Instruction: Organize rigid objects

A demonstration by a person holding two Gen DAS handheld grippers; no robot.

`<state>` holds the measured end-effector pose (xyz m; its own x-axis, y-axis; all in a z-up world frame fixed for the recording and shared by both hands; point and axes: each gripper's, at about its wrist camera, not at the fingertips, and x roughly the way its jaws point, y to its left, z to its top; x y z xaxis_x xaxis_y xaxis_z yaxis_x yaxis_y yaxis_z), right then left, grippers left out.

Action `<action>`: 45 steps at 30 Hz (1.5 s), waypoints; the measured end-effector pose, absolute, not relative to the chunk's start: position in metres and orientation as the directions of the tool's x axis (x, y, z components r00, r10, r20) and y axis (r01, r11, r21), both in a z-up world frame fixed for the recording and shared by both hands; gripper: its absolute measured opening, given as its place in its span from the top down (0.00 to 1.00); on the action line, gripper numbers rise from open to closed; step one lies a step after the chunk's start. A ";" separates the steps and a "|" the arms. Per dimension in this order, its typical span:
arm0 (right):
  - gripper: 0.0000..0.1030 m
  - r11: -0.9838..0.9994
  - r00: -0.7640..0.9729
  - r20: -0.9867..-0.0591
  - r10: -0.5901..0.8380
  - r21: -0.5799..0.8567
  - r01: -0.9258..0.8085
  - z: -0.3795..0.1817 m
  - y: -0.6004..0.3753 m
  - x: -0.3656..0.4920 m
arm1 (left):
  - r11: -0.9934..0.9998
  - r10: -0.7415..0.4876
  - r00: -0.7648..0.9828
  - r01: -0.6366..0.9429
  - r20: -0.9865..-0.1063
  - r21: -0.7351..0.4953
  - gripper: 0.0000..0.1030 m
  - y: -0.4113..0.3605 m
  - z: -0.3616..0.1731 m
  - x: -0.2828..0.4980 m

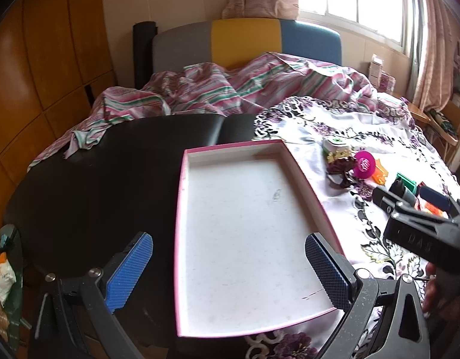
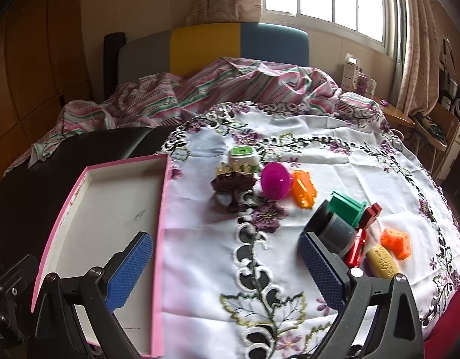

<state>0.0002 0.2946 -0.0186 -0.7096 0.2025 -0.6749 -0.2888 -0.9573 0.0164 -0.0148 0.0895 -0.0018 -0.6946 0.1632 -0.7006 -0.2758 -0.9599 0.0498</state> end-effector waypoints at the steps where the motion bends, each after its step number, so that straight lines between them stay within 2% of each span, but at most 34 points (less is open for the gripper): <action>1: 0.03 -0.955 -0.709 -0.674 0.209 0.015 -0.296 -0.017 0.299 0.000 | -0.958 0.167 -0.694 -0.283 -0.701 0.051 0.00 0.093 -0.002 -0.015; 20: 0.03 -0.917 -0.683 -0.667 0.298 -0.002 -0.398 0.007 0.384 -0.008 | -0.900 0.262 -0.655 -0.431 -0.709 0.066 0.00 0.162 -0.004 -0.022; 32: 0.03 -0.900 -0.648 -0.690 0.321 -0.008 -0.437 -0.010 0.437 -0.020 | -0.856 0.296 -0.627 -0.509 -0.721 0.092 0.00 0.203 -0.010 -0.025; 45: 0.03 -0.834 -0.623 -0.733 0.273 0.142 -0.533 -0.023 0.482 -0.014 | -0.799 0.338 -0.590 -0.591 -0.733 0.107 0.00 0.252 -0.014 -0.024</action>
<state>-0.0144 0.4816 -0.0232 -0.6233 0.2732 -0.7327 -0.5326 -0.8343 0.1420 -0.0240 0.2523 -0.0144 -0.5899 0.3384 -0.7332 -0.5915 -0.7992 0.1070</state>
